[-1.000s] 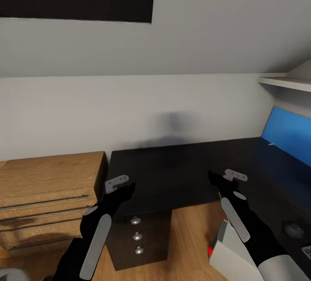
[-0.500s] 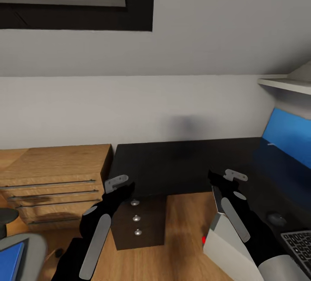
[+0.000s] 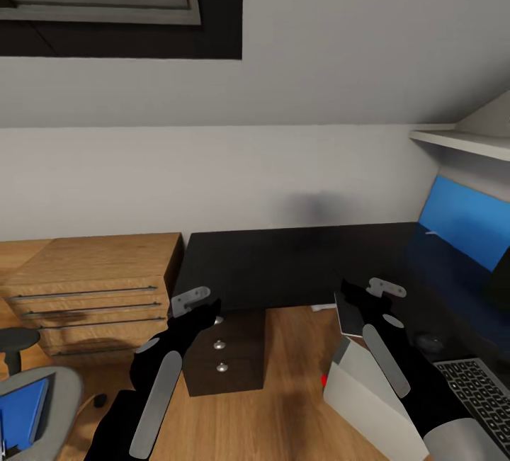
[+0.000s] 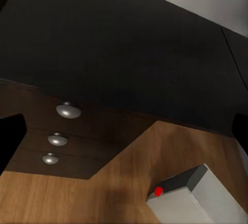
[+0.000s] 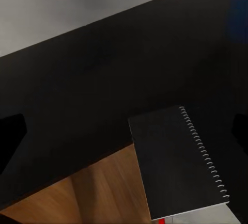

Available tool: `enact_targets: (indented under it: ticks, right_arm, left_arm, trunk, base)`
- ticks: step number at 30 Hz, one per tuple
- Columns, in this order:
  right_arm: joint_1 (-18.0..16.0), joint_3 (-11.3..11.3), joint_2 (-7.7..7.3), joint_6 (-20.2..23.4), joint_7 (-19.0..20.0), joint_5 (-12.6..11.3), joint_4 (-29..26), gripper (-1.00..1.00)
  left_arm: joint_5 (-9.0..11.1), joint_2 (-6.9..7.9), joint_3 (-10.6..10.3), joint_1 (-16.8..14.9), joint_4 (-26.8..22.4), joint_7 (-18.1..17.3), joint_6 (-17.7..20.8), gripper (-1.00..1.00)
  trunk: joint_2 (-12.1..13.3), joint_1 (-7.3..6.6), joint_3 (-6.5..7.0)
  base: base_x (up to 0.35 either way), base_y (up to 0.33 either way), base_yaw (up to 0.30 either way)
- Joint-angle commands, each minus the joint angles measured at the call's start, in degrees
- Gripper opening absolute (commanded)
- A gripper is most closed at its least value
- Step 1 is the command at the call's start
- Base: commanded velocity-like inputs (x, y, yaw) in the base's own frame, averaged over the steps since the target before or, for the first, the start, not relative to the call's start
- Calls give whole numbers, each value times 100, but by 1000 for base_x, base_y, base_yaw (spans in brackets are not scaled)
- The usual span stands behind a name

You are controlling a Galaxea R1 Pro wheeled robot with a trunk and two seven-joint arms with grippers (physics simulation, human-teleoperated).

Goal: In the bedroom, organize the workspace by keeping the computer under the desk, ensuring the monitor is on the desk, placing the keyboard on the desk next to the monitor, placing the mouse on the desk next to the keyboard, moving the folder from the swivel chair onto the desk next to the mouse, stacking the notebook on top of the folder with the pen on top of the notebook, and positioning the swivel chair next to the desk.

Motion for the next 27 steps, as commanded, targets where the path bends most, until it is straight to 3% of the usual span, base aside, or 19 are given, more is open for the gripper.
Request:
enact_targets:
  ticks: [1,8,17,27]
  right_arm:
    - [-6,19,-8,19,-47,-33,-9,100]
    - [-6,19,-7,21,-45,-33,-4,100]
    - [-6,27,-8,21,-44,-33,6,100]
    - [-6,107,-4,16,-42,-33,-6,100]
  left_arm:
    - [61,0,-5,-5,-7,55,15,100]
    - [65,0,-5,-5,-6,55,15,100]
    - [71,0,-5,-5,0,47,18,100]
    - [73,0,-5,-5,34,46,22,100]
  trunk:
    - [34,-21,9]
    - [315,-175,135]
    - [315,-175,135]
    - [315,-175,135]
  base:
    - [-3,-1,0]
    - [-1,0,0]
    - [-1,0,0]
    - [-215,94,0]
